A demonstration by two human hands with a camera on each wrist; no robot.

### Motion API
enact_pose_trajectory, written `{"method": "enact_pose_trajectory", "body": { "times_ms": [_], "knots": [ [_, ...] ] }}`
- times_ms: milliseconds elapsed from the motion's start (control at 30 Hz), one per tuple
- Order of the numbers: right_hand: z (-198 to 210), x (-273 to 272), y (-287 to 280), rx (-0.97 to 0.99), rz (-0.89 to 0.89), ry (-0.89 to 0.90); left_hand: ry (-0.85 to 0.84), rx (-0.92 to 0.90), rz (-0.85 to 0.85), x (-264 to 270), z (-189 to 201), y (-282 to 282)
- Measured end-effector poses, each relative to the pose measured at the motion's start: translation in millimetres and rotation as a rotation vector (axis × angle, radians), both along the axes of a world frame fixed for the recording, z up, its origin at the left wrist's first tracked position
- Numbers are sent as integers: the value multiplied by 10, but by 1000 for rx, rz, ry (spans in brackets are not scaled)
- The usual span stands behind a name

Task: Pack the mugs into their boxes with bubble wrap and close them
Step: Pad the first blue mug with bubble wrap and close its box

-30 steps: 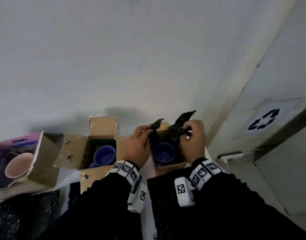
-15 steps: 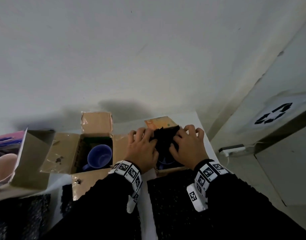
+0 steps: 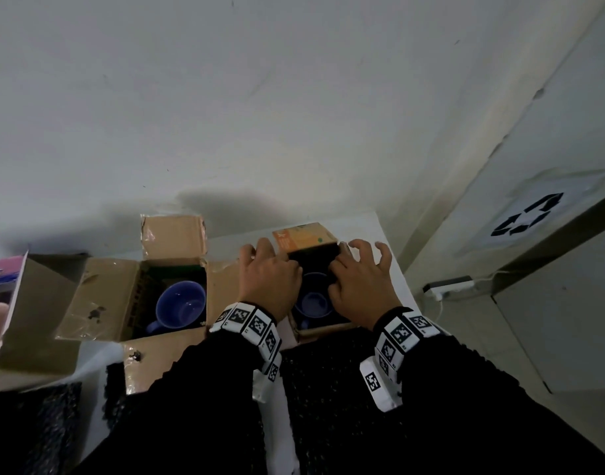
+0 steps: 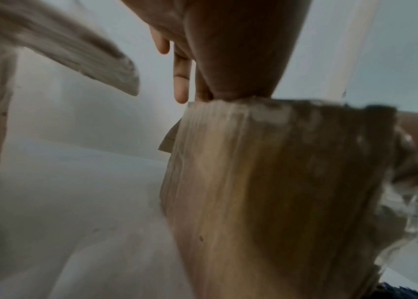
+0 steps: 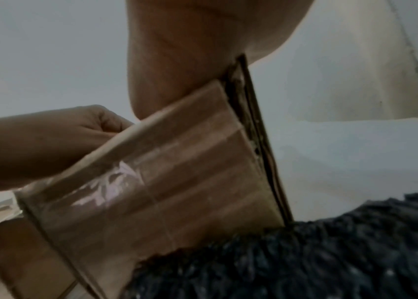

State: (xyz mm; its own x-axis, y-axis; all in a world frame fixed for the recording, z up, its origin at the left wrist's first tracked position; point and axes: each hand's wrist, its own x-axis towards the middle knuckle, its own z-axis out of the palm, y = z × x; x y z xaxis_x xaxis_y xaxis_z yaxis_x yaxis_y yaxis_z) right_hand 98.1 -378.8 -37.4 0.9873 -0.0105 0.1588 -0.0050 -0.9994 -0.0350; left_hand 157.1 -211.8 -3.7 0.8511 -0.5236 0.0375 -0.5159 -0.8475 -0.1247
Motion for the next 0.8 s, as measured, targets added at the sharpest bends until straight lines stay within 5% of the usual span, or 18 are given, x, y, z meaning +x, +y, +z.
{"method": "enact_pose_trajectory", "body": {
  "times_ms": [433,633,800],
  "knots": [
    [-84,67,-14,-64,54,111,191,68,-71,13,-123,23],
    [-43,-44,-33,-75,10,-38,-49,-148,-83,-170,-108,180],
    [18,-17,44,-77,-90,-16,23,-78,-67,-228,-100,180]
  ]
}}
